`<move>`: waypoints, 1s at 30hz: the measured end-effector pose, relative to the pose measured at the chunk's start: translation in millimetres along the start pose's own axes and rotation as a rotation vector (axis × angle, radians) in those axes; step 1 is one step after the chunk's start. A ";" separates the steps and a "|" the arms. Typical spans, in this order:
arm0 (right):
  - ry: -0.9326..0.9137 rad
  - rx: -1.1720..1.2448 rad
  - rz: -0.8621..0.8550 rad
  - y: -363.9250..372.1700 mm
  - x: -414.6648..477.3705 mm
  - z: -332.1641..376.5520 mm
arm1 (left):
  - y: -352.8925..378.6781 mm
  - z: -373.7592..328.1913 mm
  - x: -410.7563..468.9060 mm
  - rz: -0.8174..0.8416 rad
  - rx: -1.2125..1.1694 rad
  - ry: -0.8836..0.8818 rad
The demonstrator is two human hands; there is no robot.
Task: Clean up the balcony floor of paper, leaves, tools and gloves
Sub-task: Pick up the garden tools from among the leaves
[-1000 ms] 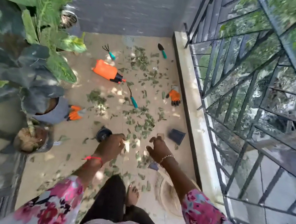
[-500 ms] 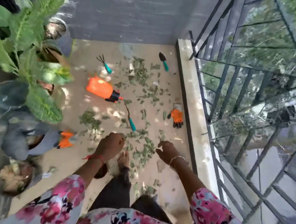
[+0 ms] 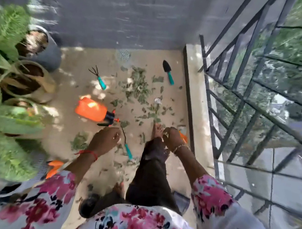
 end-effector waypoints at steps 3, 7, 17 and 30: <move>0.001 -0.018 0.037 -33.1 72.3 -4.5 | -1.4 -16.1 68.2 -0.012 -0.028 -0.053; 0.027 -0.103 0.030 -53.5 168.9 -23.5 | 23.8 -23.4 174.6 0.074 -0.017 -0.102; -0.016 -0.254 0.055 27.7 433.3 -118.0 | 158.4 -5.5 424.9 0.086 0.002 0.006; -0.077 -0.459 0.129 175.8 623.2 -224.5 | 296.2 109.6 552.4 0.120 0.055 0.080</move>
Point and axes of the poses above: each hand's wrist, its own x-axis towards the middle knuckle, its own y-axis out of the palm, z = x × y, the point moved 6 cm from there along x, towards the middle knuckle, and after that the axes turned 6 degrees about x, right-handed, at the moved point
